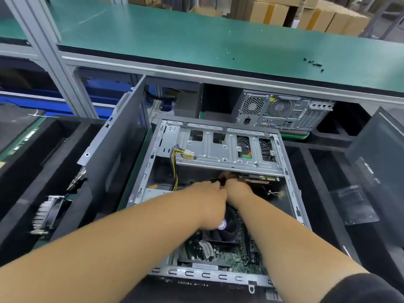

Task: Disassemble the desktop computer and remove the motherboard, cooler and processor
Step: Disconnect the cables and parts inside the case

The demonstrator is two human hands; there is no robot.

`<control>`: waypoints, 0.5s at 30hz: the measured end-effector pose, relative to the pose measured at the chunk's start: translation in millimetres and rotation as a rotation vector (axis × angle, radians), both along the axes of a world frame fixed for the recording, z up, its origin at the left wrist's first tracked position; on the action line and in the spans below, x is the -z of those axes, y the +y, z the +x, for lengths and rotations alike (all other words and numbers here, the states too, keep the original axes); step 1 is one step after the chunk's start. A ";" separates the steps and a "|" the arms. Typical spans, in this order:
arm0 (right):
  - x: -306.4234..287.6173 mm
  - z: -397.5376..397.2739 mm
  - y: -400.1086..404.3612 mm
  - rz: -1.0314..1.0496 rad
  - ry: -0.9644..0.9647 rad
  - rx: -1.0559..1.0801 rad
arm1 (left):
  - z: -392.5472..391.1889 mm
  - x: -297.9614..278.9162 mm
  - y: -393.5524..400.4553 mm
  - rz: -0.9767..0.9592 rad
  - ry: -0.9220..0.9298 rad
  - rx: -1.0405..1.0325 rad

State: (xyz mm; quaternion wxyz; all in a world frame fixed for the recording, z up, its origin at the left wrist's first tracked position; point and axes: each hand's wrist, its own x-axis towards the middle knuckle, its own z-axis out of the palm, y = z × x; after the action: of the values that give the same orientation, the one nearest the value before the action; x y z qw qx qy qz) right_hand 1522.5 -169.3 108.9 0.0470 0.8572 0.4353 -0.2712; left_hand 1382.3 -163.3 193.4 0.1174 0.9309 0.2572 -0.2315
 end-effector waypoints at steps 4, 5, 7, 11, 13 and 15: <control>-6.3 -2.4 -0.8 -0.020 -0.015 -0.071 | -8.1 4.7 -24.6 0.066 -0.106 0.014; -7.7 -2.8 -1.0 -0.040 -0.030 -0.091 | -9.5 5.4 -25.6 0.071 -0.120 0.007; -9.9 -3.4 -0.6 -0.106 -0.046 -0.127 | -11.7 5.7 -24.8 0.084 -0.143 0.001; -12.0 -4.1 1.6 -0.121 -0.034 -0.110 | -15.6 6.9 -23.3 0.092 -0.186 -0.017; -12.0 -4.6 2.6 -0.125 -0.014 -0.099 | -17.7 8.4 -23.6 0.085 -0.207 -0.019; -11.5 -5.3 4.2 -0.164 -0.007 -0.122 | -19.6 10.0 -23.2 0.080 -0.217 -0.023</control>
State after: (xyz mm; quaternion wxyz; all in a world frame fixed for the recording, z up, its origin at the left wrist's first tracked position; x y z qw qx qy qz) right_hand 1517.2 -165.1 120.4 0.1349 0.8234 0.4627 -0.2996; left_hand 1362.6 -186.5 183.5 0.1098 0.9514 0.2628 -0.1173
